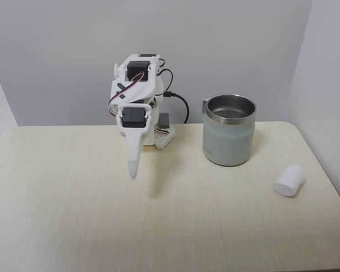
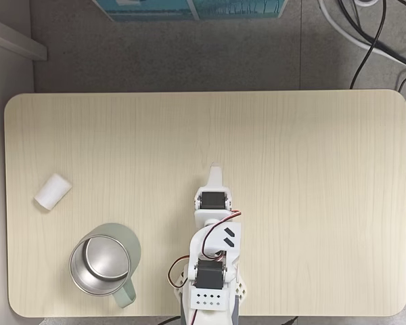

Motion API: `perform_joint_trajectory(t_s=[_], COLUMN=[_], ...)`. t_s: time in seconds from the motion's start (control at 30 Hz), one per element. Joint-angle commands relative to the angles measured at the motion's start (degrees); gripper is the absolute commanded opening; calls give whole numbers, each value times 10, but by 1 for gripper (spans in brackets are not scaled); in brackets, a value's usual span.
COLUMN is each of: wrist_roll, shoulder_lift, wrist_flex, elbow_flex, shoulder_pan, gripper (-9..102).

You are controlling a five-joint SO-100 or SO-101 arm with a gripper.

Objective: Grasp a dressing and put it in the cup.

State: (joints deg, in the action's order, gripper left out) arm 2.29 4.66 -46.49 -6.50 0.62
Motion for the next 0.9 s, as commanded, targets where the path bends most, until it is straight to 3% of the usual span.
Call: perform_joint_trajectory(t_s=[0.0,0.53,0.87], wrist_roll=[4,4,28], shoulder_lift=[3,3,3], wrist_flex=[0,0,-85], elbow_flex=[-6,-6,-88], shoulder_pan=[-9,-10,-32], gripper=[0,0,0])
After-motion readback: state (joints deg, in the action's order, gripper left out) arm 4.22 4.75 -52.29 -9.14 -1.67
